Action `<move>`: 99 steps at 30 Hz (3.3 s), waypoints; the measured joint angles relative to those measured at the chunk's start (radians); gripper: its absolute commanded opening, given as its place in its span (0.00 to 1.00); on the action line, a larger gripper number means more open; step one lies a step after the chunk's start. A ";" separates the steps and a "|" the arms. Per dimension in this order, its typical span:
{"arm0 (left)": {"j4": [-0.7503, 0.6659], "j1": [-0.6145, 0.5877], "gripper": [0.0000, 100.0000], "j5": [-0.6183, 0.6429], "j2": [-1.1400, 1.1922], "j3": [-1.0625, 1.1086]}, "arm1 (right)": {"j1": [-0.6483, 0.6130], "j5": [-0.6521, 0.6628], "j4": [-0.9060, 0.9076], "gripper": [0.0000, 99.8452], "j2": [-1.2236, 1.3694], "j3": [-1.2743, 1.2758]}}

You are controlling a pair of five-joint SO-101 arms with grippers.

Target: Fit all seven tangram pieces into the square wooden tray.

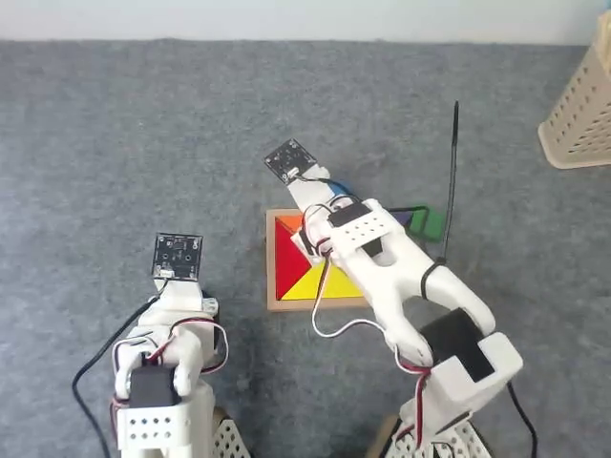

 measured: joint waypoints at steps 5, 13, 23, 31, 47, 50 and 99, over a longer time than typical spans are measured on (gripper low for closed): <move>0.000 0.000 0.02 0.000 0.000 0.000 | -0.009 0.000 0.000 0.03 -0.011 -0.009; 0.000 0.000 0.02 0.000 0.000 0.000 | -0.011 0.000 0.000 0.03 -0.222 0.032; 0.000 0.000 0.02 0.000 0.000 0.000 | 0.043 0.000 -0.163 0.03 -0.048 0.089; 0.000 0.000 0.02 0.000 0.000 0.000 | 0.044 -0.002 -0.172 0.03 0.052 0.012; 0.000 0.002 0.02 0.000 0.000 0.000 | 0.005 -0.002 -0.046 0.02 -0.083 0.008; 0.000 0.002 0.02 0.000 0.000 0.000 | 0.003 -0.002 0.080 0.02 -0.244 0.008; 0.000 0.000 0.02 0.000 0.000 0.000 | 0.499 -0.147 0.417 0.07 0.279 -0.382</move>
